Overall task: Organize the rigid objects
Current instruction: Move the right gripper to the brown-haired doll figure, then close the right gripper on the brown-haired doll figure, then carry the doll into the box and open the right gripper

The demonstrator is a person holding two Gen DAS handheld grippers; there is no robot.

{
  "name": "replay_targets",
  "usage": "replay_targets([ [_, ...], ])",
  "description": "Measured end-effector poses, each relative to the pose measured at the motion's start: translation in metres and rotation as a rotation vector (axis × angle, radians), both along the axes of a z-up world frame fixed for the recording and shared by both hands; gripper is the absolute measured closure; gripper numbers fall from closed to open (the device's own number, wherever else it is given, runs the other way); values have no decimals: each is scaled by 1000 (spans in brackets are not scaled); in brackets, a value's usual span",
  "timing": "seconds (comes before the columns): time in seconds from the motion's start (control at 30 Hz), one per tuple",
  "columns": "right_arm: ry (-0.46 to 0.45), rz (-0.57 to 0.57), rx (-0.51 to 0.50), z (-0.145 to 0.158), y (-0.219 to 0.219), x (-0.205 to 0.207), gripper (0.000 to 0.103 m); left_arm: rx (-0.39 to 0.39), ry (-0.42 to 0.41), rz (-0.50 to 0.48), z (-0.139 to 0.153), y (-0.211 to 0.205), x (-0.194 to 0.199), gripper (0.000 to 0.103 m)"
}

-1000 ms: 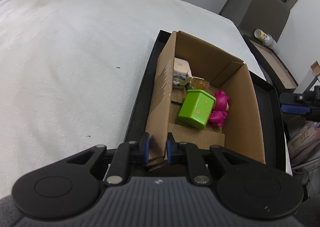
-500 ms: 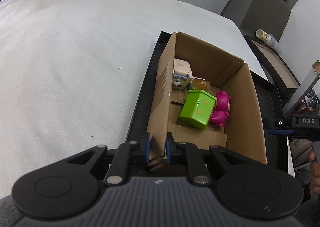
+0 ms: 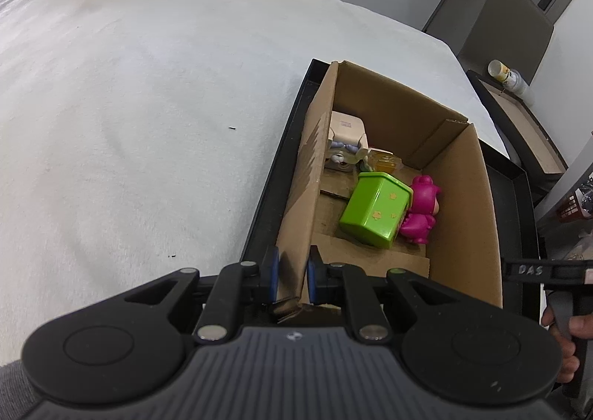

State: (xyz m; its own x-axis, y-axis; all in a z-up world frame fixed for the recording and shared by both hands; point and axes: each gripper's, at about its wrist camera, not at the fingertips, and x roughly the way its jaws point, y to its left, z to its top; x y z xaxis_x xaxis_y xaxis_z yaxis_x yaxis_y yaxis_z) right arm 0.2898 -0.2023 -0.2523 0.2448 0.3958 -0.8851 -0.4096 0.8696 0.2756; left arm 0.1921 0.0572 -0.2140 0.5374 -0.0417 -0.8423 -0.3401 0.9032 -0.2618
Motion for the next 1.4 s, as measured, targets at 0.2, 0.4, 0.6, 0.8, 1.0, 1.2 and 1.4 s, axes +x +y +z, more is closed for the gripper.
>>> replay_targets([
  [0.2, -6, 44, -37, -7, 5, -3, 59, 12, 7, -1, -2, -3, 3, 89],
  [0.4, -10, 19, -23, -2, -6, -3, 60, 23, 13, -2, -2, -5, 4, 89],
  [0.6, -31, -31, -36, 4, -20, -6, 60, 29, 12, -7, -1, -6, 4, 89],
  [0.8, -39, -58, -9, 19, -33, -22, 60, 33, 8, -28, 0, -7, 2, 88],
  [1.0, -88, -64, -5, 45, -31, -29, 60, 25, -4, -33, 2, -4, -1, 88],
  [1.2, -135, -61, -14, 65, -24, -28, 60, 13, -20, -37, 4, -2, -2, 87],
  [1.4, -177, -51, -26, 86, -9, -22, 60, 9, -12, -48, 4, -1, -3, 87],
])
